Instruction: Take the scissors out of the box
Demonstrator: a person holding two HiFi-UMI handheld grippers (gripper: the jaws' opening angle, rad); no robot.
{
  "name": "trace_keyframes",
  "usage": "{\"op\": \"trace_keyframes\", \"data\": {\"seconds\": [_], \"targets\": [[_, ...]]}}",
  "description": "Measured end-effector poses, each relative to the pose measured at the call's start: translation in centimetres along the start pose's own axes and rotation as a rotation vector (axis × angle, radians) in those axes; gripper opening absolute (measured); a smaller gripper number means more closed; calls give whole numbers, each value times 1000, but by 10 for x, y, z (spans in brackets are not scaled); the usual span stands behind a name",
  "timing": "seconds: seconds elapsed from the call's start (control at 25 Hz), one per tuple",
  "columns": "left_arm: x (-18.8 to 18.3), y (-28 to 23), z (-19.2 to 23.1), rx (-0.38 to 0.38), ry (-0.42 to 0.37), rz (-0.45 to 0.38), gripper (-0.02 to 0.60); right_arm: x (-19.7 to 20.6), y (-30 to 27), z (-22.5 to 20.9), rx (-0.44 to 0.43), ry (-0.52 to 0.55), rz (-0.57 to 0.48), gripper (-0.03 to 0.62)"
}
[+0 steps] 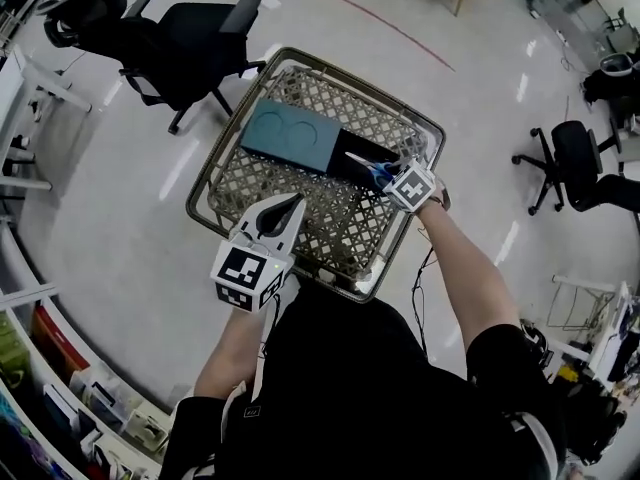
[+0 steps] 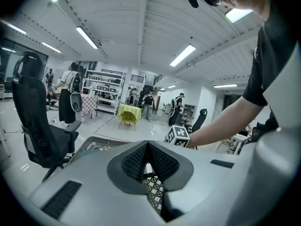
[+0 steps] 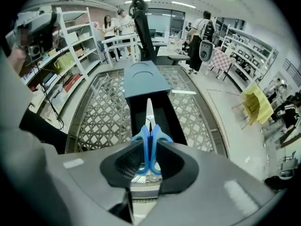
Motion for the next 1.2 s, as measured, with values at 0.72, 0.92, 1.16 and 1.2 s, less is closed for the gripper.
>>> {"op": "trace_keyframes", "data": {"seconds": [0.72, 0.92, 1.16, 1.2], "targets": [[-65, -15, -29, 86, -108, -51, 6, -34, 163, -8, 44, -334, -535, 98], [-84, -27, -42, 76, -133, -61, 6, -37, 209, -7, 36, -348, -678, 98], [-106, -37, -56, 66, -166, -78, 6, -37, 259, -6, 20, -361, -836, 98], [-107, -38, -58, 66, -168, -78, 6, -37, 267, -5, 15, -364, -864, 98]]}}
Point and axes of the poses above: the fingertips, and each gripper's own axes: y backward along the fingers, z to its left, x out of its underside, the point moved 1 cm from there along y, backward along the fingers, and after that the axes turned 2 degrees about -x, right-handed, at the moved point
